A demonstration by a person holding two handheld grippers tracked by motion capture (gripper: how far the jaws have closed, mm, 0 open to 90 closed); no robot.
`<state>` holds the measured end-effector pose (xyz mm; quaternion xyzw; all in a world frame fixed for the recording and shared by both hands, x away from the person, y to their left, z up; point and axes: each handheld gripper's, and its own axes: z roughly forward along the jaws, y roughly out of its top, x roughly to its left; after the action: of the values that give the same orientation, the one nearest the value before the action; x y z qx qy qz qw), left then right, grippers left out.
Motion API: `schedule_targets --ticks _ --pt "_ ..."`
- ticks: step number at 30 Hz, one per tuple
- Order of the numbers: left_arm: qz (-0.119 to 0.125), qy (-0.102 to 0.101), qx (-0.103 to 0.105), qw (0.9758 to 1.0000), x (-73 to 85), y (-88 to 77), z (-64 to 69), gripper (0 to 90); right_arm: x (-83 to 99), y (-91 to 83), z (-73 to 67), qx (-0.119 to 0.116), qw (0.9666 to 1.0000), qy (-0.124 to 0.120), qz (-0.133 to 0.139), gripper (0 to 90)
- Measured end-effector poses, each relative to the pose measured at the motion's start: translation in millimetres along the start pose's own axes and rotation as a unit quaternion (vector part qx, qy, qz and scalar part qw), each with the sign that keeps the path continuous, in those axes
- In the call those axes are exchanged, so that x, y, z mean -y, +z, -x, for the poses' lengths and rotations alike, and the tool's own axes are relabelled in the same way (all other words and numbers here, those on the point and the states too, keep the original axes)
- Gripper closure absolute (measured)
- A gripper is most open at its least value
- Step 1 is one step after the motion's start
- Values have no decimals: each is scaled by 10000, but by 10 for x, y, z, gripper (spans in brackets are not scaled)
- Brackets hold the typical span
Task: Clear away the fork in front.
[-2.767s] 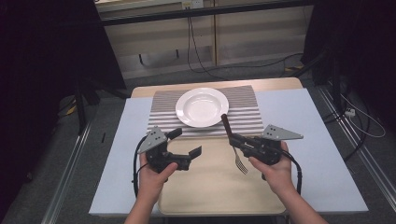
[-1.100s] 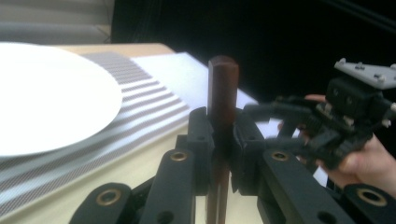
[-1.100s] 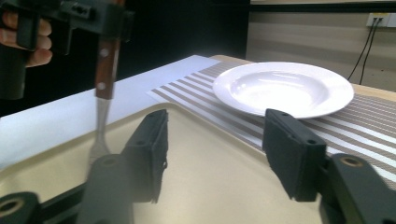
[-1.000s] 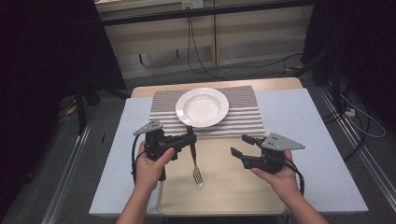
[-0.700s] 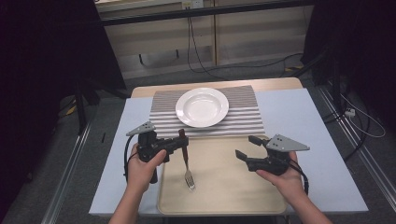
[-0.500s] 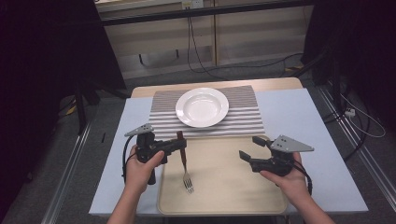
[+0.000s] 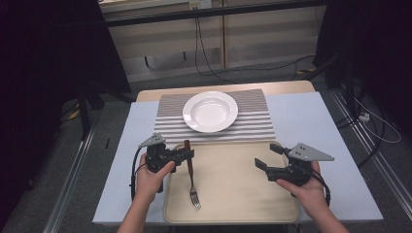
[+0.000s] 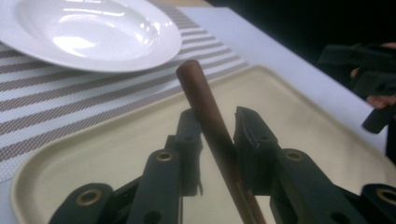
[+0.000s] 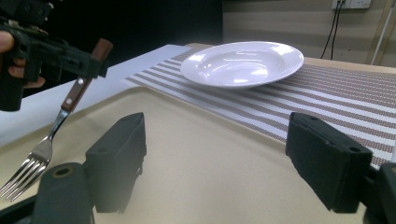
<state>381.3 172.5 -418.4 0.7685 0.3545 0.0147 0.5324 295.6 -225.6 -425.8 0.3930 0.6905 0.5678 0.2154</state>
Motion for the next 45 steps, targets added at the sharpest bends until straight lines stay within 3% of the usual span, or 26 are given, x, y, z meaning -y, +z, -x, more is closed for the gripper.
schedule_targets --ticks 7,22,37,45 --pt "-292 128 -83 9995 125 52 -66 661 19 -3 14 -8 10000 6 -54 193" --pt "-485 75 -280 9984 258 66 -184 590 37 -26 43 -2 10000 26 -62 190" --pt "-812 229 -562 9948 318 146 -243 540 48 -26 50 -20 9999 0 -120 189" --pt "-696 148 -656 9953 336 101 -262 510 47 -43 49 2 10000 -11 -99 188"
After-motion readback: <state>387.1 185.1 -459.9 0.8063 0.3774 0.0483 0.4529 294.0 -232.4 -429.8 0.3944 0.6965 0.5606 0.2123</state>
